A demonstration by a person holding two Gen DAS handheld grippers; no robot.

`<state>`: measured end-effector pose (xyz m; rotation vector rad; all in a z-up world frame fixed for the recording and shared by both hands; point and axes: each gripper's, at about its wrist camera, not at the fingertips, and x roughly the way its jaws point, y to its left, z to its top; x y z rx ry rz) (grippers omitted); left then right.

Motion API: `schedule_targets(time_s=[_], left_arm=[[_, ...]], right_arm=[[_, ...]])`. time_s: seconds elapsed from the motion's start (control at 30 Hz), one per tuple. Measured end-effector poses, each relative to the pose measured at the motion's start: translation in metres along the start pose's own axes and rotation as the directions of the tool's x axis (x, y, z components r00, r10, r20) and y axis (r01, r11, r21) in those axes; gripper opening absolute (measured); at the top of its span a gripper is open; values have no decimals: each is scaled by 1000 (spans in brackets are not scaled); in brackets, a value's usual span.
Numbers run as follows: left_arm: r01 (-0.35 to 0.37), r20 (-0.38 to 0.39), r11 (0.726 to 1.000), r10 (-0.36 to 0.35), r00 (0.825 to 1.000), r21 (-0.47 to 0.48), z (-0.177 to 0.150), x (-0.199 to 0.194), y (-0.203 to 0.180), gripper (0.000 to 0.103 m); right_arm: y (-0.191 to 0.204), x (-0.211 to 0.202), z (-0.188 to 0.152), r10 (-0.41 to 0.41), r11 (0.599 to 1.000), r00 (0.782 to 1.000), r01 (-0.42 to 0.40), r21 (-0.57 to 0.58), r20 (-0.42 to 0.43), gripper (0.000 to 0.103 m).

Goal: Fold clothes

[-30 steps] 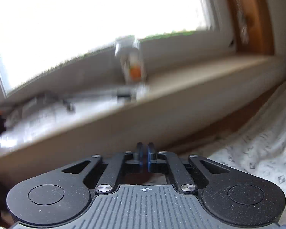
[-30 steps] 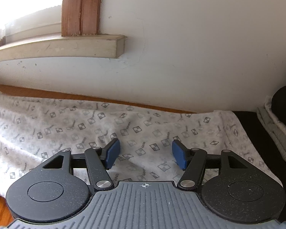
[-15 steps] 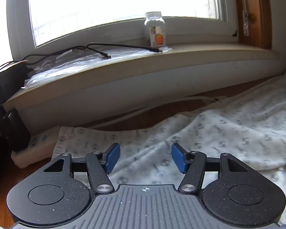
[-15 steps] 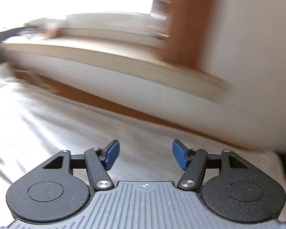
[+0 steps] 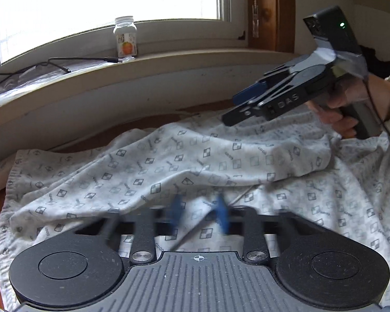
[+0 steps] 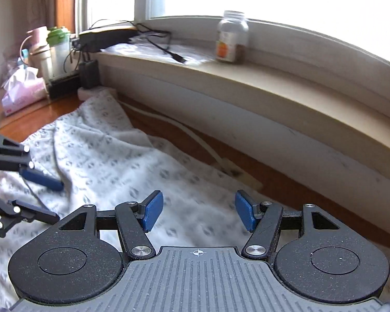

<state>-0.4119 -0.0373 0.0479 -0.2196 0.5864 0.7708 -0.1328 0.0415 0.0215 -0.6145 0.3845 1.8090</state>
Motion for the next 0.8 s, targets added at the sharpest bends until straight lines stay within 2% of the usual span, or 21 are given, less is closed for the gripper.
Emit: schedule_targets(time_s=[0.1,0.17,0.3,0.37,0.43,0.5,0.57,0.67,0.8], left_arm=[[11,3,1000,-11,1000,4,-5,-5,-8,3],[26,7,1000,-26,1000,8,-6,-23,-13,3],[56,-27,998,-57,998,-4,-14,-41,-19,3],[50,-41,999,-50,998,-6,-17,-43,-19,4],[39,-33,999,-39,999,-21,-16,-46,-11,11],[17,-13,999,-17,1000,-44,-10,-48,2,30],[-15,11,998,16,1000,-55,-2,-49,17,40],[-69,13,995,71,997,-77,13,-40,45,40],[-172,-13,978,172,985,-116,26,-18,86,48]], right_arm=[[4,3,3,3,1000,1000,-3,20,4,61],[4,6,4,13,999,1000,-13,34,21,61],[18,14,8,77,997,997,-77,22,4,61],[30,19,8,112,994,994,-112,8,-14,61],[36,20,4,120,993,993,-120,-11,-22,61],[41,21,-2,124,992,992,-125,-29,-27,61],[47,22,-7,128,990,991,-130,-48,-33,61],[52,22,-14,135,988,990,-137,-66,-35,61],[52,20,-19,137,988,991,-137,-64,-10,62]])
